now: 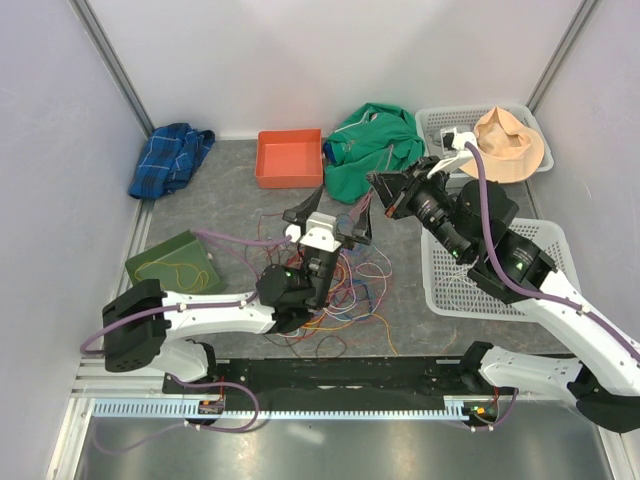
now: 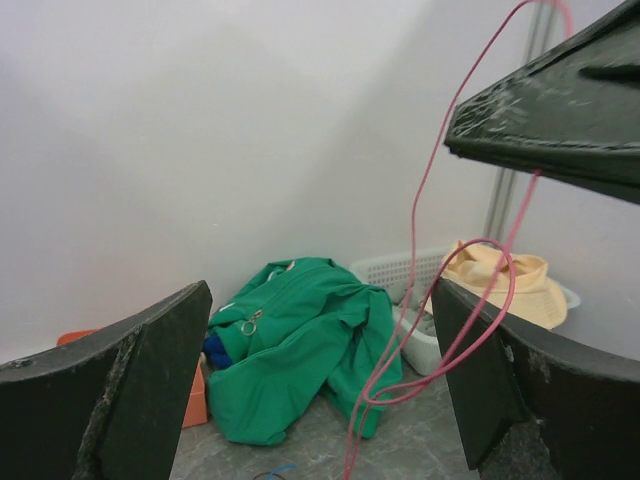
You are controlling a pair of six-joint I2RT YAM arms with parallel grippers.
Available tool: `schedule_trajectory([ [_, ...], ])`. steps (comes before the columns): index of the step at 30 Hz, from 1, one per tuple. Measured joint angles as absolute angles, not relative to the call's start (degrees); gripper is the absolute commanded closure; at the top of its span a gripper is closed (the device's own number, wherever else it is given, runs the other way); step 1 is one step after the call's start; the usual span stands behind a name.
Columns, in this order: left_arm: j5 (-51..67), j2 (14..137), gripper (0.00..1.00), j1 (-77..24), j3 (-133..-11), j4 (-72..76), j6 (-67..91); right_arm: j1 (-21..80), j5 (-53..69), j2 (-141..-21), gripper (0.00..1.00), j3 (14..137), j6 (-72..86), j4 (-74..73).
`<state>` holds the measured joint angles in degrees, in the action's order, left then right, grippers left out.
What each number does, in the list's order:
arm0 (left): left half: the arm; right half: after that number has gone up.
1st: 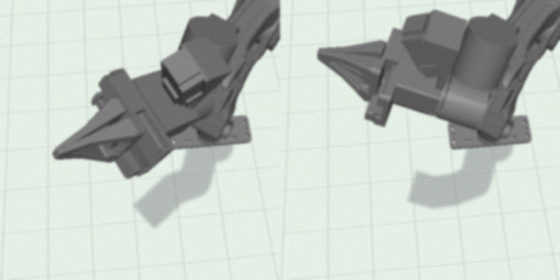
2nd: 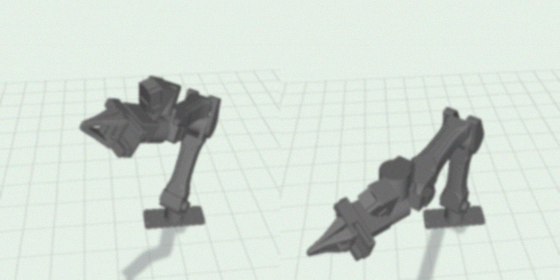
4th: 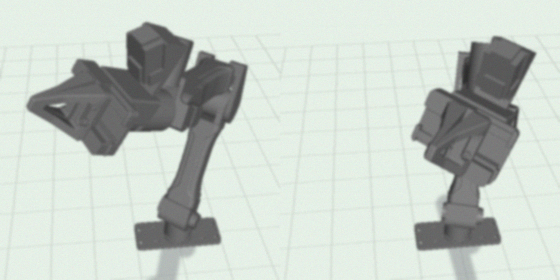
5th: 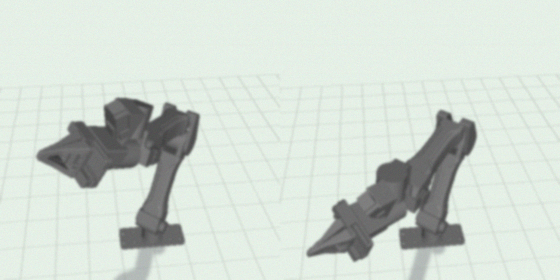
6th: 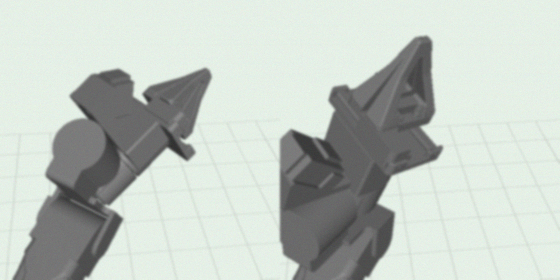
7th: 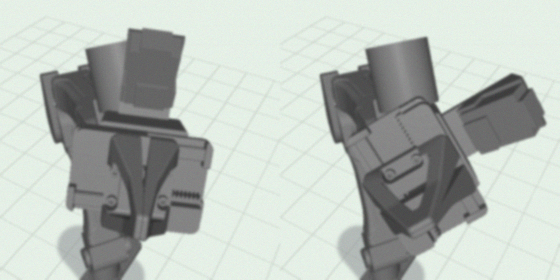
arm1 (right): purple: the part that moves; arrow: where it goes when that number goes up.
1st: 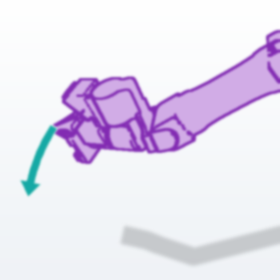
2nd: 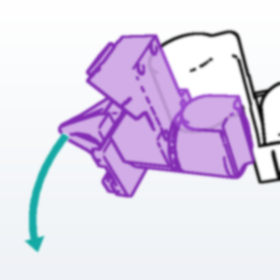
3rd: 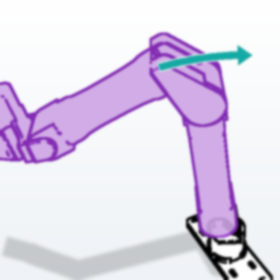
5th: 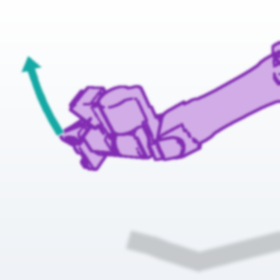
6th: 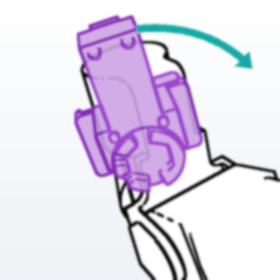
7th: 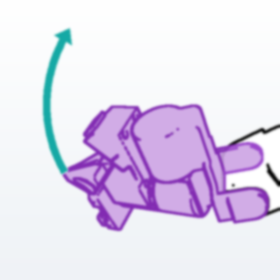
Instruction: Untangle the cables
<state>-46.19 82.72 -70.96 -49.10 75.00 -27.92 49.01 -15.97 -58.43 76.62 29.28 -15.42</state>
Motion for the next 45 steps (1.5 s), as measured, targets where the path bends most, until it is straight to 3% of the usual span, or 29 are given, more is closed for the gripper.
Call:
schedule_trajectory([
  [19,-45.98,80.01,0.02,-74.28,-45.04,75.16,-26.61,49.01,-18.02,-60.05,1.00,76.62,28.45,-15.05],
  [31,-46.19,87.15,0.02,-74.26,-51.72,75.11,-29.80,49.01,-17.87,-59.40,1.00,76.49,28.71,-15.03],
  [45,-49.32,87.61,0.04,-69.06,-52.56,75.13,-30.65,49.01,-17.63,-57.95,1.00,75.33,28.77,-15.03],
])
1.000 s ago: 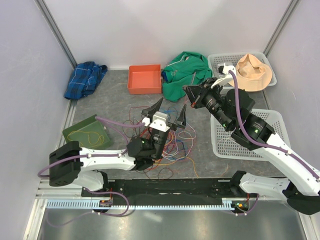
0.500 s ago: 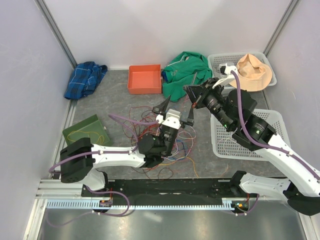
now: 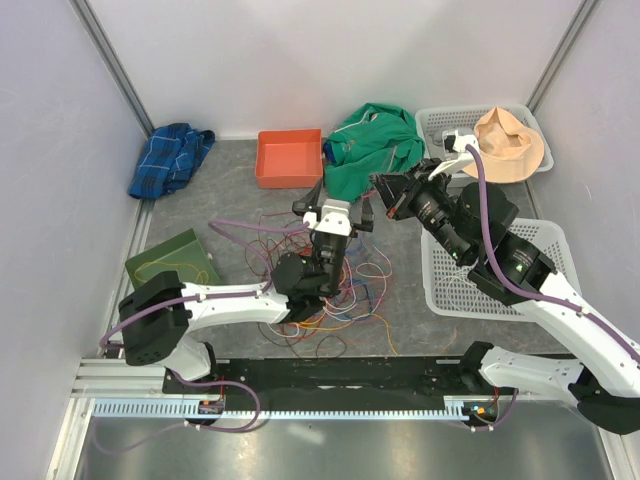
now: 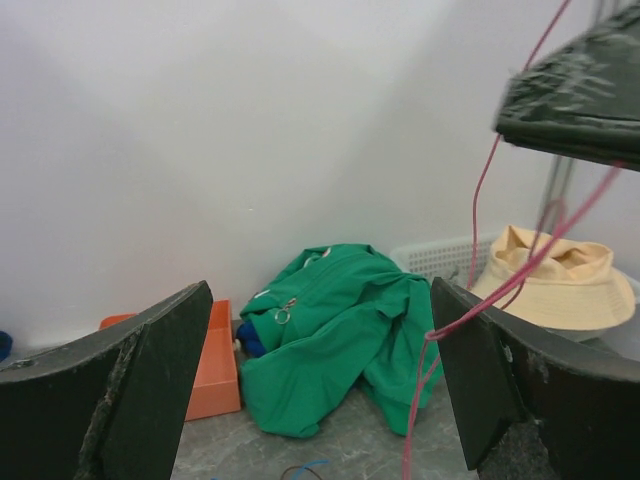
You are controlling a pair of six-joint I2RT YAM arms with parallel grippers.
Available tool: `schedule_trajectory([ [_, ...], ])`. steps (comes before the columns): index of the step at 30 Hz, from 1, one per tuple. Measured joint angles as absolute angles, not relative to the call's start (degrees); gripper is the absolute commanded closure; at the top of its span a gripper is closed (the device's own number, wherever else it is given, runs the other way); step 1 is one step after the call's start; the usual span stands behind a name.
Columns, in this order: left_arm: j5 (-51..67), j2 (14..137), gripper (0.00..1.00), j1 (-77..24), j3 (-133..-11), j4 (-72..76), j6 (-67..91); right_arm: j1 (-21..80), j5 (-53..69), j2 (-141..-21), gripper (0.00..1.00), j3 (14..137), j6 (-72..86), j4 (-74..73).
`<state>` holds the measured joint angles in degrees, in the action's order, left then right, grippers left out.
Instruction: Untangle the cables
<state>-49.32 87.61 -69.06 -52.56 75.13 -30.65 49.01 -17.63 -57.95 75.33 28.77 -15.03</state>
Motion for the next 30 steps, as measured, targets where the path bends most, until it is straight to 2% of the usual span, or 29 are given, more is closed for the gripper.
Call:
schedule_trajectory([
  [18,-51.03,94.48,0.04,-60.25,-58.37,75.09,-24.47,49.01,-15.70,-56.16,1.00,74.67,30.20,-15.11],
  [23,-53.21,94.45,0.04,-58.83,-55.13,75.24,-21.89,49.01,-15.73,-55.55,1.00,75.44,30.09,-15.64],
  [30,-56.51,93.34,0.04,-58.50,-48.69,75.13,-17.43,49.01,-17.10,-55.66,1.00,82.87,28.16,-18.50],
])
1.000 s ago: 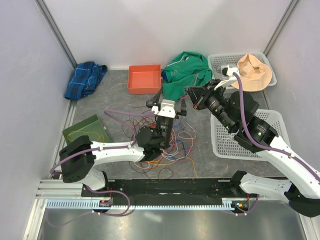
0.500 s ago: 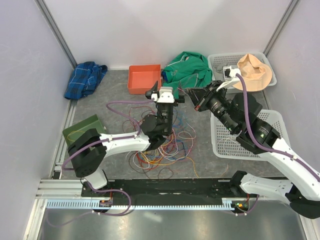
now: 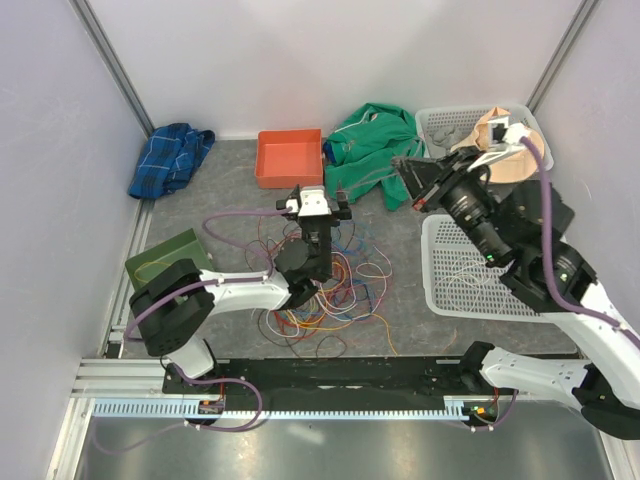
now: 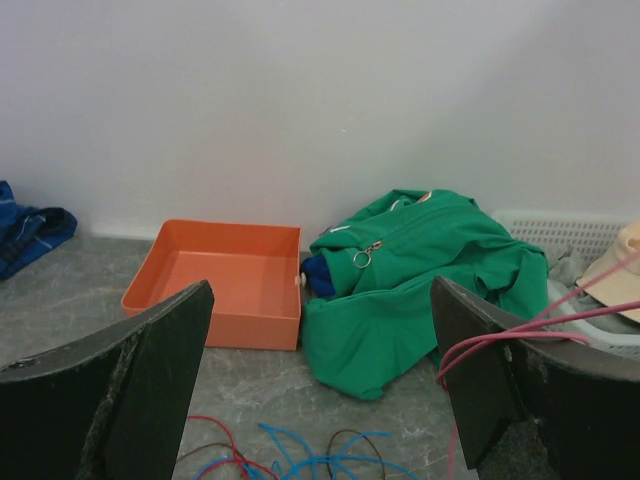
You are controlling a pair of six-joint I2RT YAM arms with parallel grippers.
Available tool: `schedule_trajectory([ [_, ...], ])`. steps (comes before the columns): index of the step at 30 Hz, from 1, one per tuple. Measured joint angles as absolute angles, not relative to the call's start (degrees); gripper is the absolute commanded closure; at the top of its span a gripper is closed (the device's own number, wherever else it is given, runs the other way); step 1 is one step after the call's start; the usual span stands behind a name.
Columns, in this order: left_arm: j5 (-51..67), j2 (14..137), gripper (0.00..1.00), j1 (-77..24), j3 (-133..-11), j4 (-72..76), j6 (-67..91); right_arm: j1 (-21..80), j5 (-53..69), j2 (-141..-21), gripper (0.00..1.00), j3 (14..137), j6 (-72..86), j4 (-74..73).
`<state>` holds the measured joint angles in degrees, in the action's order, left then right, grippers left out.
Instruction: Untangle the cables
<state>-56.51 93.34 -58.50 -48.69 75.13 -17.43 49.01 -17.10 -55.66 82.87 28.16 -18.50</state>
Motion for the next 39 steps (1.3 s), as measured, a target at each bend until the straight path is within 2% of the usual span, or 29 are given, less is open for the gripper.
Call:
schedule_trajectory([
  [13,-61.21,89.12,0.04,-58.24,-40.53,74.78,-10.00,49.01,-21.65,-58.26,1.00,102.02,23.49,-21.32],
  [25,-63.51,85.38,0.01,-58.19,-35.29,67.00,-3.27,49.01,-23.40,-61.49,1.00,111.39,21.19,-23.16],
  [29,-63.00,77.34,0.00,-58.33,-35.64,49.93,2.50,49.01,-24.56,-64.18,1.00,111.35,20.45,-24.38],
  [33,-58.72,65.93,0.00,-58.02,-38.74,20.21,20.71,49.01,-24.97,-68.16,1.00,111.81,19.73,-25.41],
  [39,-49.74,51.33,0.00,-57.87,-39.05,-10.50,41.82,48.45,-25.36,-78.00,1.00,115.92,19.00,-26.87],
])
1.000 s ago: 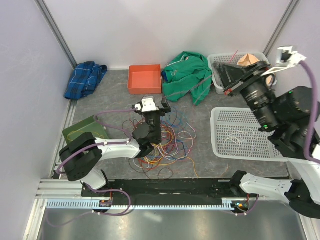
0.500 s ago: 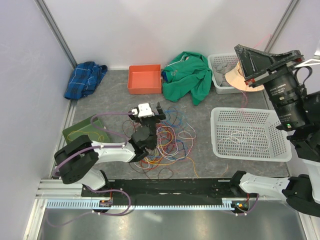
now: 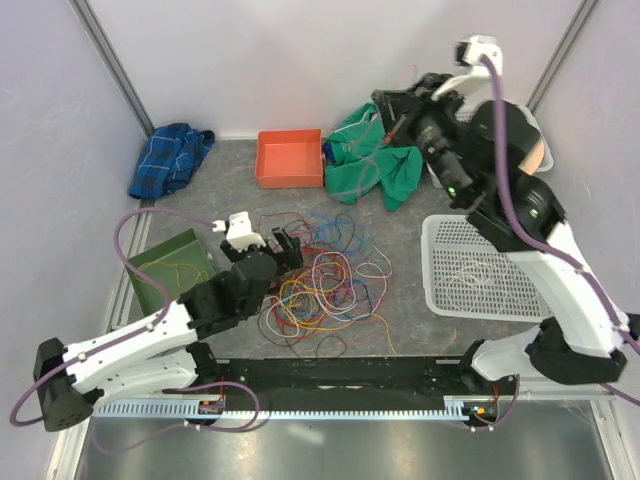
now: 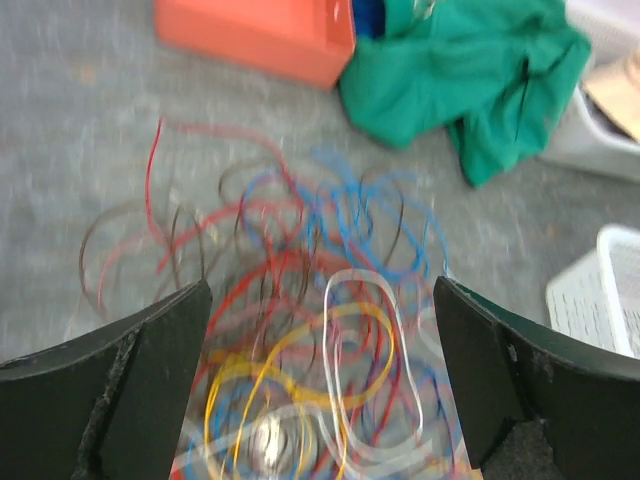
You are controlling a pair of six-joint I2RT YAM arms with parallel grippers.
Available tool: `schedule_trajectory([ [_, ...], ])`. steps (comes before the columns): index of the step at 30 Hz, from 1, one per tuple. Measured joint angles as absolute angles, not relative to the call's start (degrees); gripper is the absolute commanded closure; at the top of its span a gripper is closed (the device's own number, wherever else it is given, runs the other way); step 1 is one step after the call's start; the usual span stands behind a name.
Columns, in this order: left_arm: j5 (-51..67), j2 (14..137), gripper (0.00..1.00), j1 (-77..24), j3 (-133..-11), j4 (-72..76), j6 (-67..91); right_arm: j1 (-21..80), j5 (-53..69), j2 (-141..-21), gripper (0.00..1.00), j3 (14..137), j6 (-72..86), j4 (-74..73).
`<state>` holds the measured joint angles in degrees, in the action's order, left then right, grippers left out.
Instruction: Untangle the cables
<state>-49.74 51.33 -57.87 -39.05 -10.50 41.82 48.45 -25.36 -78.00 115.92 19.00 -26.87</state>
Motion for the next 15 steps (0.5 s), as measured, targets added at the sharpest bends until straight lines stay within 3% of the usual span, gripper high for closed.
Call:
schedule_trajectory([
  [7,-42.89,40.16,0.00,-57.87,-38.98,-30.28,52.95,40.69,-20.18,-90.98,1.00,123.04,20.73,-27.33],
  [15,-41.54,34.94,0.00,-57.87,-37.98,-36.64,55.07,34.72,-12.75,-108.66,1.00,134.13,22.79,-24.05],
])
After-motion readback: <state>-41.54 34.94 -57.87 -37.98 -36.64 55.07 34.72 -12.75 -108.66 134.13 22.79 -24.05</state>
